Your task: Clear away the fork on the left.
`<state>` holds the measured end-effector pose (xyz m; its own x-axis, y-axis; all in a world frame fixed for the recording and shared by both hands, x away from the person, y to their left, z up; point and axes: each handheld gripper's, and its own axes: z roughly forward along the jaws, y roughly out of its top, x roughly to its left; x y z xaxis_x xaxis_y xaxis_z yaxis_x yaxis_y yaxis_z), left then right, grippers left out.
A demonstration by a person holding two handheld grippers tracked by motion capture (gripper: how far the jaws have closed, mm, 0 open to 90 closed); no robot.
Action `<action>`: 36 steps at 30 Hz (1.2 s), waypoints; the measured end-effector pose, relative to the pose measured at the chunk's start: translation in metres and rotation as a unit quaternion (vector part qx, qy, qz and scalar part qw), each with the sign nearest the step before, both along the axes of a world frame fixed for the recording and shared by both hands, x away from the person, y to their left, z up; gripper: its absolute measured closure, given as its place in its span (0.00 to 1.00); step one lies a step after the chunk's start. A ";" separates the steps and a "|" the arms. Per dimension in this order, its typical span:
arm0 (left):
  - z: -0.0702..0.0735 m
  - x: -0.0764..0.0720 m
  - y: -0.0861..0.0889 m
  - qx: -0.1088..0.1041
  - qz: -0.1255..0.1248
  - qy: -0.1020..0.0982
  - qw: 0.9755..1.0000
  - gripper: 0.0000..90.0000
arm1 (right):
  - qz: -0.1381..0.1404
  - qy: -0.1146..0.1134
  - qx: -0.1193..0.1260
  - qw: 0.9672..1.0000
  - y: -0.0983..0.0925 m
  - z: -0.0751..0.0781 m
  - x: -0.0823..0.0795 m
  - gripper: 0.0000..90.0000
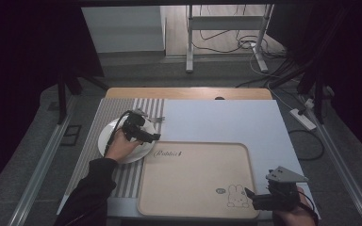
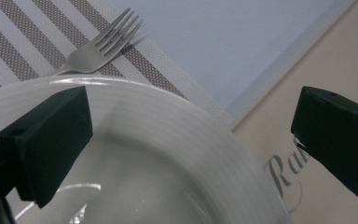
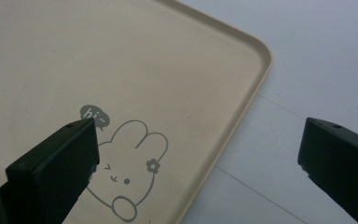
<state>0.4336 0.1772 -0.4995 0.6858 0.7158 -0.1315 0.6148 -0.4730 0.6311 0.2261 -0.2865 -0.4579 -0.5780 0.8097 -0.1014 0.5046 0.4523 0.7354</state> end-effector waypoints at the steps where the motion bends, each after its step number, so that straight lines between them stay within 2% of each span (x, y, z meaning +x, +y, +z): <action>1: -0.001 0.003 -0.001 0.000 -0.002 0.001 1.000 0.00 | 0.000 -0.001 0.000 1.000 0.000 0.000 0.000 0.00; 6: -0.003 0.015 -0.007 0.003 -0.005 0.004 1.000 0.00 | 0.000 -0.001 0.000 1.000 0.000 0.000 0.000 0.00; 7: -0.004 0.021 -0.011 0.013 -0.008 0.004 1.000 0.00 | 0.000 -0.001 0.000 1.000 0.000 0.000 0.000 0.00; 8: -0.004 0.021 -0.011 0.013 -0.008 0.004 1.000 0.00 | 0.000 -0.001 0.000 1.000 0.000 0.000 0.000 0.00; 10: -0.004 0.028 -0.016 0.023 -0.012 -0.007 1.000 0.01 | 0.000 0.000 0.000 1.000 0.000 0.000 0.000 0.00; 14: -0.003 0.038 -0.017 0.029 -0.006 -0.009 1.000 0.13 | 0.001 -0.001 0.000 1.000 0.000 0.000 0.000 0.00; 17: -0.003 0.044 -0.018 0.043 -0.009 -0.012 0.999 0.34 | 0.002 -0.001 0.000 1.000 0.000 0.000 0.000 0.00; 18: -0.003 0.044 -0.018 0.043 -0.009 -0.012 0.999 0.45 | 0.003 0.000 0.000 1.000 0.000 0.000 0.000 0.00; 20: -0.004 0.051 -0.020 0.057 -0.016 0.000 0.998 0.63 | 0.004 0.000 0.000 1.000 0.000 0.000 0.000 0.00; 22: -0.005 0.056 -0.022 0.056 -0.027 0.016 0.998 0.88 | 0.004 0.000 0.000 1.000 0.000 0.000 0.000 0.00; 24: -0.009 0.061 -0.025 0.069 -0.035 0.026 0.997 0.99 | 0.004 0.000 0.000 1.000 0.000 0.000 0.000 0.00; 28: -0.018 0.070 -0.030 0.083 -0.036 0.039 0.995 0.99 | 0.004 -0.001 0.001 1.000 0.000 0.000 0.000 0.00; 31: -0.020 0.077 -0.029 0.069 -0.031 0.047 0.996 0.99 | 0.005 -0.001 0.001 1.000 0.000 0.000 0.000 0.00; 36: -0.018 0.089 -0.031 0.077 -0.016 0.055 0.995 0.99 | 0.005 -0.001 0.001 1.000 0.000 0.000 0.000 0.00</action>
<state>0.5224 0.1461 -0.5174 0.6960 0.7113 -0.0977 0.6595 -0.5796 0.4786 0.2257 -0.2867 -0.4580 -0.5865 0.8035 -0.1016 0.4976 0.4565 0.7375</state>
